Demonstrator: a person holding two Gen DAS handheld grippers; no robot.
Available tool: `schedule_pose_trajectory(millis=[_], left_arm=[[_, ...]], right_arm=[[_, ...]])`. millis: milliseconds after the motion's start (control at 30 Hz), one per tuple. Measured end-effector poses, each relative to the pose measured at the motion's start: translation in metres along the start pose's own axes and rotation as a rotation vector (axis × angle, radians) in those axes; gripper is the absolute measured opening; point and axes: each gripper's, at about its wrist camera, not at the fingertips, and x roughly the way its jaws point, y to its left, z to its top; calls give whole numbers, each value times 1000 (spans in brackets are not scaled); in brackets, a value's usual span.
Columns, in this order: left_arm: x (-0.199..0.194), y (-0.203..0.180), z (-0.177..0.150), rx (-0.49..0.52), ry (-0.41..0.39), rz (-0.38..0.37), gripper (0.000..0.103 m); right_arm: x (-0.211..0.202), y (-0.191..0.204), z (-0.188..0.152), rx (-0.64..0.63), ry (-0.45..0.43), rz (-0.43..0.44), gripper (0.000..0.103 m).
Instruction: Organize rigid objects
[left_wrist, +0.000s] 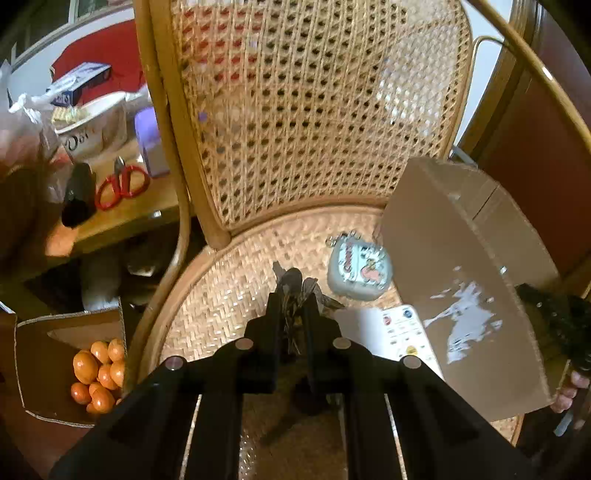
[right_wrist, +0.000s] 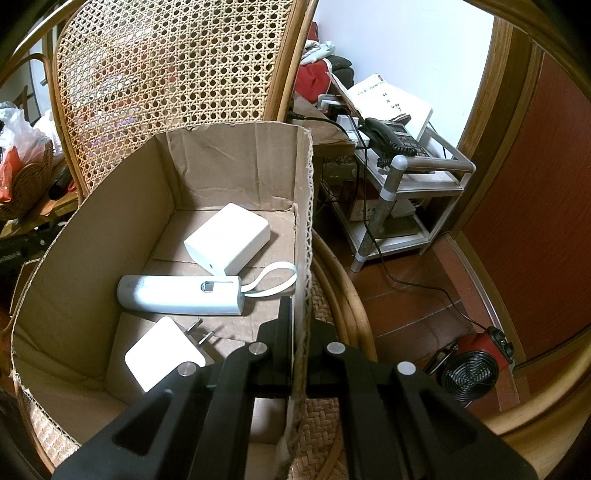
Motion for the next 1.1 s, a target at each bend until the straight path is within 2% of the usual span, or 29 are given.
schedule_pose_trajectory(millis=[100,167,333,500,600,700,767,800,867,900,933,1100], left_arm=[[-10,0,4,1,-21,-7,9],[-21,-1,8,3,-46,-16,4],[-54,-9,18,26,-114,-23,4],[-66,-17,20,59,-111,-18,4],[-52,-11,12,51,-58,59,16],[-31,2,-7,14,23,99,23],[-19,10,-18,-3,64,121,36],[-13,13,-23,-5,80,134,40],[-6,18,-29,-11,90,142,53],[-3,20,-32,-14,94,131,65],[0,21,-33,-16,97,115,71],[22,23,-34,-17,130,154,72]], right_arm=[[0,0,0,-1,0,0,5],[0,0,0,0,0,0,5],[0,0,0,0,0,0,5],[0,0,0,-2,0,0,5],[0,0,0,-1,0,1,5],[0,1,0,-2,0,1,5],[0,1,0,-1,1,0,5],[0,1,0,-2,1,-1,5],[0,1,0,-1,0,0,5],[0,1,0,-1,0,0,5],[0,1,0,-1,0,1,5],[0,1,0,-1,0,1,5]])
